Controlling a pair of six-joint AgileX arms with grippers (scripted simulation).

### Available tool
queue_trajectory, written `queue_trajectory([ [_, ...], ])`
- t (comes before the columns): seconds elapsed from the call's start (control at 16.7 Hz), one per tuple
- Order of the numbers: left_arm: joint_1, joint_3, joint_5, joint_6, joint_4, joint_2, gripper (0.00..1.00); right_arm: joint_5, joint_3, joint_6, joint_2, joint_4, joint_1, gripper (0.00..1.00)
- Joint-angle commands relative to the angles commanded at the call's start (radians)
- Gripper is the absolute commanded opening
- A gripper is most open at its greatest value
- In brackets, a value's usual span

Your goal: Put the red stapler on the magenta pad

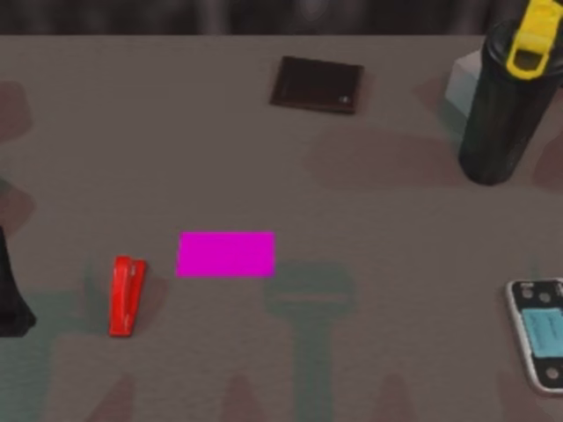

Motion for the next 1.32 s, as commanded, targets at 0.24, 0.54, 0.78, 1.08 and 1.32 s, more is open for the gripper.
queue_trajectory([
  [0.24, -0.008, 0.031, 0.001, -0.007, -0.026, 0.031, 1.00, 0.000, 0.000, 0.000, 0.000, 0.000, 0.000, 1.00],
  [0.54, -0.055, 0.276, -0.001, -0.054, -0.221, 0.296, 1.00, 0.000, 0.000, 0.000, 0.000, 0.000, 0.000, 1.00],
  [0.78, -0.110, 0.561, -0.003, -0.108, -0.462, 0.681, 1.00, 0.000, 0.000, 0.000, 0.000, 0.000, 0.000, 1.00],
  [1.08, -0.188, 0.925, -0.002, -0.177, -0.785, 1.196, 1.00, 0.000, 0.000, 0.000, 0.000, 0.000, 0.000, 1.00],
  [1.32, -0.243, 1.180, 0.001, -0.224, -1.001, 1.514, 1.00, 0.000, 0.000, 0.000, 0.000, 0.000, 0.000, 1.00],
])
